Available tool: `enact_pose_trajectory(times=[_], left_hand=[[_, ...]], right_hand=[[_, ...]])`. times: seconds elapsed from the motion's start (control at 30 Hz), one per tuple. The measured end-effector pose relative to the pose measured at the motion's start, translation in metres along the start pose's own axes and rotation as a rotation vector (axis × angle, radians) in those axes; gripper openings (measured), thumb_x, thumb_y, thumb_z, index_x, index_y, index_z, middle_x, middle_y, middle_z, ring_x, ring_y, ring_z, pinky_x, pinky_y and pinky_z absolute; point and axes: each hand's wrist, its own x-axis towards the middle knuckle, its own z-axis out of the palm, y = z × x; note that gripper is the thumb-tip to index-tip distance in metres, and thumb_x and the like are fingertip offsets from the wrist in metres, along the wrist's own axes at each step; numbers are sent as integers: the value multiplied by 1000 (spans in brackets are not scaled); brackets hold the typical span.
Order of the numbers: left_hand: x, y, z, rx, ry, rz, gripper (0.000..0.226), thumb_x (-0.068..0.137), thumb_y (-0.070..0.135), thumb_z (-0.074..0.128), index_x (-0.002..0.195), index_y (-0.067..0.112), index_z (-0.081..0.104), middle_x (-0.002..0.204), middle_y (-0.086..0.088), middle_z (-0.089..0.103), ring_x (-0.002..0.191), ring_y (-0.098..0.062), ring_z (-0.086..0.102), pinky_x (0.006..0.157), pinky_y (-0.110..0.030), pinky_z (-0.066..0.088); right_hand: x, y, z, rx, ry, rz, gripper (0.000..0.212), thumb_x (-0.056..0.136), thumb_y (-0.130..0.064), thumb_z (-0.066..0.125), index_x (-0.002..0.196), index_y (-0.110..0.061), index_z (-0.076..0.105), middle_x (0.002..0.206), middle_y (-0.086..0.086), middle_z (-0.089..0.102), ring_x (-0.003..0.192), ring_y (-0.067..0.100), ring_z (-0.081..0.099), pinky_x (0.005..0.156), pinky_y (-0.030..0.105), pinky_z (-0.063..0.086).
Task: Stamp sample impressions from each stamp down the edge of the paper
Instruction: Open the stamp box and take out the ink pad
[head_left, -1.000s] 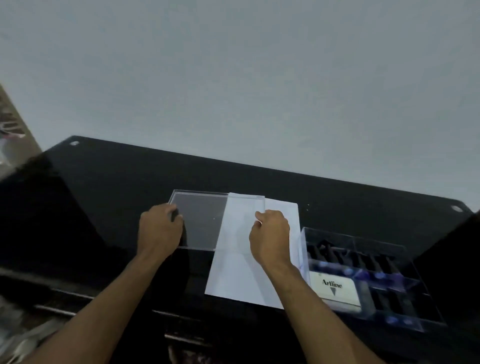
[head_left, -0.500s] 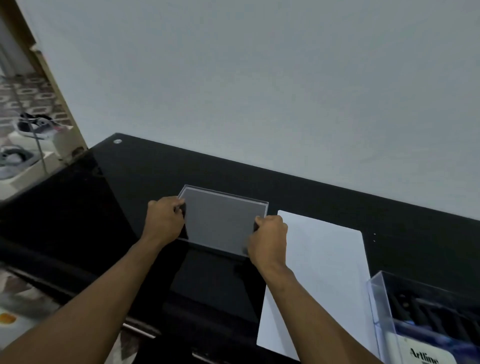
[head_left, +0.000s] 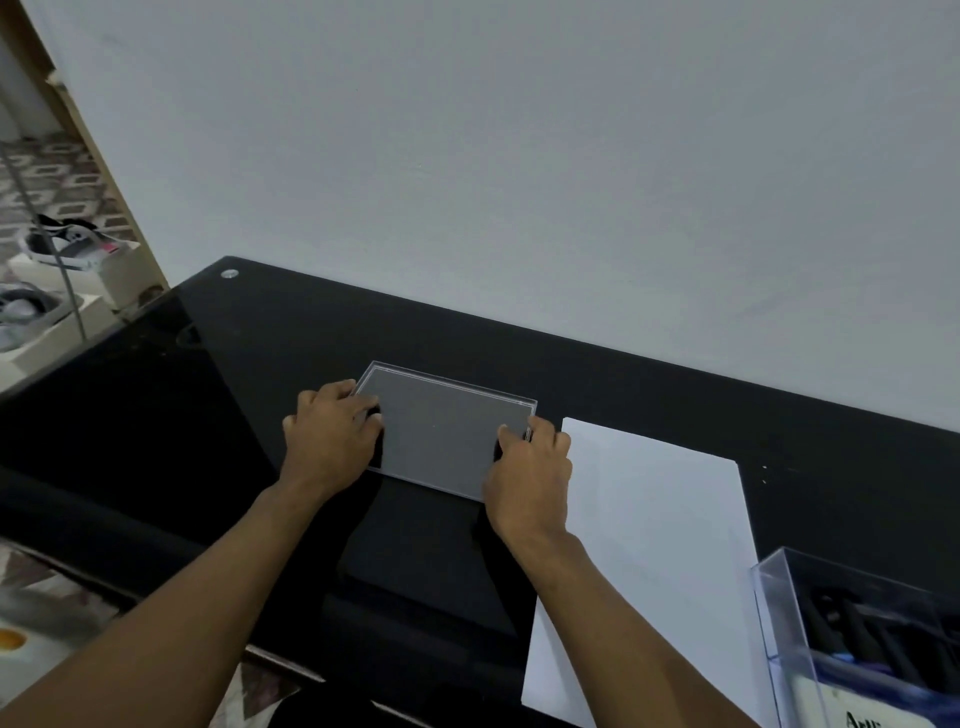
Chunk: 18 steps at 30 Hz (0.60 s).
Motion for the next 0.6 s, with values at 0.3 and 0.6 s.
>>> enact_pose_trajectory(times=[0.3, 0.6], left_hand=[[-12, 12, -10, 153, -93, 19, 42, 100, 44, 54, 138, 28, 56, 160, -4, 33, 139, -35, 33, 108, -63, 34], [-54, 52, -19, 116, -51, 139, 49, 98, 43, 56, 142, 22, 54, 154, -6, 44, 137, -33, 37, 107, -59, 35]], right_hand=[[-4, 3, -1, -55, -33, -92, 42, 97, -23, 52, 138, -17, 51, 147, 2, 44, 126, 23, 38, 103, 35, 35], [-31, 29, -39, 46, -8, -94, 31, 100, -29, 46, 126, -16, 59, 129, 3, 59, 116, 20, 49, 97, 33, 44]])
